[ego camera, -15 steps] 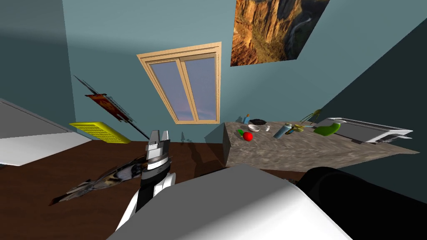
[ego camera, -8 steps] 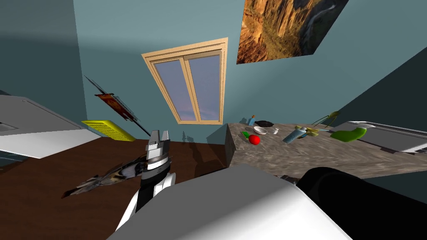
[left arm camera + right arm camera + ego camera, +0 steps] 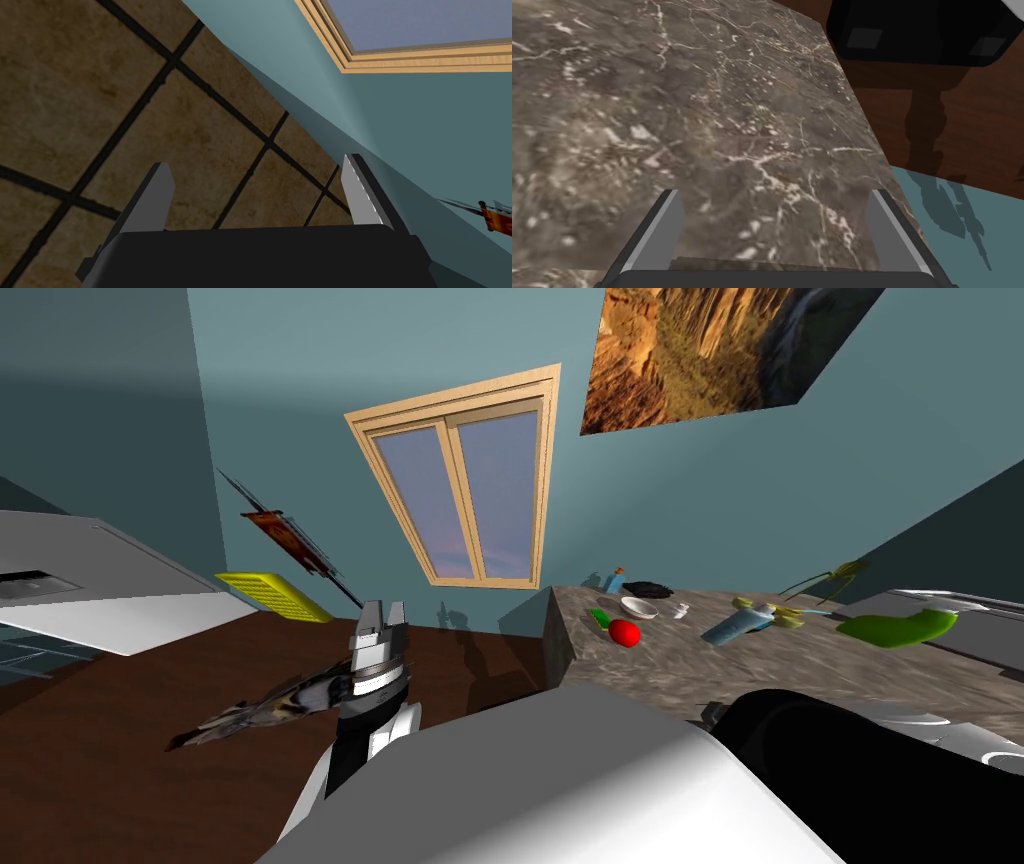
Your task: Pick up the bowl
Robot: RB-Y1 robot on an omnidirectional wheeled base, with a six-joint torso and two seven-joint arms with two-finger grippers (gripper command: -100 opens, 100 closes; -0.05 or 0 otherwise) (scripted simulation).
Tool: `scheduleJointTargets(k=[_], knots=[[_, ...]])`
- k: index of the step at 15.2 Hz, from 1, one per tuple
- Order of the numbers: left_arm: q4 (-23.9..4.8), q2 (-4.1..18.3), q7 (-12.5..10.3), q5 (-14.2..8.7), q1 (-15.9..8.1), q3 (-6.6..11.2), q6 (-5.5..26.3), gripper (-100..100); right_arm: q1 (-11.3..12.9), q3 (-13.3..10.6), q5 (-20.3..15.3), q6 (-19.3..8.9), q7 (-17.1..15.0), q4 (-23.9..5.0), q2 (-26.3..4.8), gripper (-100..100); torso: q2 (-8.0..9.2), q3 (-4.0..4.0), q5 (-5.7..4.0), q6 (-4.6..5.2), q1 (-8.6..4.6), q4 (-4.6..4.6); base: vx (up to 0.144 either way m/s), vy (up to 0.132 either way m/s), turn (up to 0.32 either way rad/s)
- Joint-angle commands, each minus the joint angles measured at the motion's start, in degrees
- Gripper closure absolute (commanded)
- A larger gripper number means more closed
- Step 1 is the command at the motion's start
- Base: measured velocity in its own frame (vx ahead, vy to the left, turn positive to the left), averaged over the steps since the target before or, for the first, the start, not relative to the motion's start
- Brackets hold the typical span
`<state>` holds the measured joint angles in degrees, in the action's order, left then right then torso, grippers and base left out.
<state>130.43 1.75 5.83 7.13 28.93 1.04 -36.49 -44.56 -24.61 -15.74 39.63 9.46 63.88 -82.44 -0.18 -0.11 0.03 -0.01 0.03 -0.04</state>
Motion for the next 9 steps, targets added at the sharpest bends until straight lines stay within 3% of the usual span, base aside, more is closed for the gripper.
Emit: scheduleJointTargets(k=[1, 2, 4, 5, 9], knots=[[0.0, 0.0, 0.0, 0.0, 0.0, 0.0, 0.0, 0, 1.43, -0.75, -0.66, 1.08, -0.16, -1.96, 0.03, -100, 0.0, 0.0, 0.0, 0.0, 0.0, 0.0, 0.018, 0.002, -0.009], [0.0, 0.0, 0.0, 0.0, 0.0, 0.0, 0.0, 0, 1.51, -1.56, -1.25, 1.24, 0.66, -3.82, -2.96, -100, 0.11, 0.06, -0.02, 0.01, -0.01, 0.03, 0.055, 0.008, 0.075], [0.0, 0.0, 0.0, 0.0, 0.0, 0.0, 0.0, 0, 1.51, -1.56, -1.25, 1.24, 0.66, -4.18, -3.24, -100, -0.01, 0.01, 0.01, -0.04, 0.0, 0.01, 0.079, 0.002, 0.083], [0.0, 0.0, 0.0, 0.0, 0.0, 0.0, 0.0, 0, 1.66, -2.34, -1.78, 1.38, 1.46, -6.11, -5.8, -100, 0.0, 0.0, -0.01, -0.01, -0.01, 0.01, 0.09, -0.024, 0.098], [0.0, 0.0, 0.0, 0.0, 0.01, 0.0, 0.0, 0, 2.11, -3.83, -2.68, 1.63, 3.03, -9.49, -10.58, -100, -0.33, -0.18, 0.0, -0.06, -0.09, -0.07, 0.15, -0.024, 0.115]])
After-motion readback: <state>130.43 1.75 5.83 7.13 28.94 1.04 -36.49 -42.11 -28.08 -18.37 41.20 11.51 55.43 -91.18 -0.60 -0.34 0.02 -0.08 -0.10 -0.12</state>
